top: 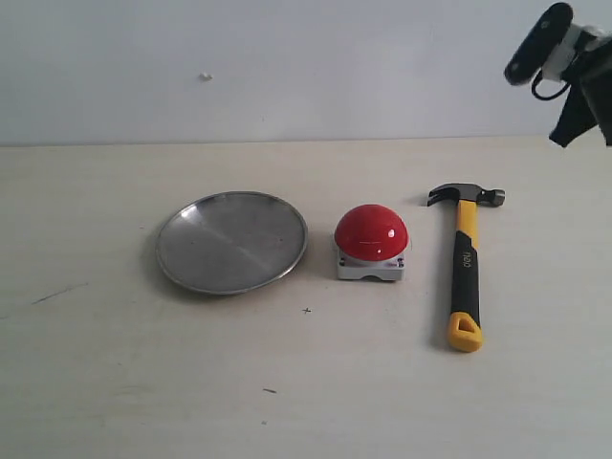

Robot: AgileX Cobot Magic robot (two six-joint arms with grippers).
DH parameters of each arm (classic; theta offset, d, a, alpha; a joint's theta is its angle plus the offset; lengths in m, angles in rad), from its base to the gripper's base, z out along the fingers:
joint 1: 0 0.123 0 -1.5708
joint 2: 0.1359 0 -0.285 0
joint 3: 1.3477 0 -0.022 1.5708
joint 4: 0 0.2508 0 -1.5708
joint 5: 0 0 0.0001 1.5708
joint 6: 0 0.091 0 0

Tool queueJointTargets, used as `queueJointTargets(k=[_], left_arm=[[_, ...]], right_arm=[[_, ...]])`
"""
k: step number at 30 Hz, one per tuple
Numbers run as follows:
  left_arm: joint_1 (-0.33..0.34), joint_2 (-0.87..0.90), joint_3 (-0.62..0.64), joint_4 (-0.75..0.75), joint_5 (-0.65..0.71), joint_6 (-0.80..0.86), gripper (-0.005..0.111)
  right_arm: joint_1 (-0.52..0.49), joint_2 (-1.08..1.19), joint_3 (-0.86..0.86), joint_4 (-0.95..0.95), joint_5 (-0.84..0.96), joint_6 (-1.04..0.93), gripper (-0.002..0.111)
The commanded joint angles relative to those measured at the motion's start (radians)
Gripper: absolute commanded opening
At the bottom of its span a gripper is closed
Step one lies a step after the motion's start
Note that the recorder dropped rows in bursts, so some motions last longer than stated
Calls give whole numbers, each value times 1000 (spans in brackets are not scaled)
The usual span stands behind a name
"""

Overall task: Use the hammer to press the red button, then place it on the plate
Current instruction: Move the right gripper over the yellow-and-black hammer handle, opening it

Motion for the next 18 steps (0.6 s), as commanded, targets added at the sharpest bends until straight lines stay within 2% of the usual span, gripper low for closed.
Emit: queueJointTargets(k=[1,2,7,12,14,18], left_arm=[[1,-5,-1,-6,-2,2,0],[1,-5,-1,-6,-2,2,0],[1,-5,-1,-6,-2,2,0],[1,-5,-1,-6,-2,2,0],[1,-5,-1,-6,-2,2,0],[1,-5,-1,-6,-2,2,0]], right_arm=[[-7,-6,-111,442,3,-23,0],[-7,-6,-134,517,1,-23,0],[12,-6,-151,517,5,-21,0],[14,-6,-149,517,171,-21,0],[14,-6,-141,417,270,-21,0],[17,-6,-140,78,515,-21,0]])
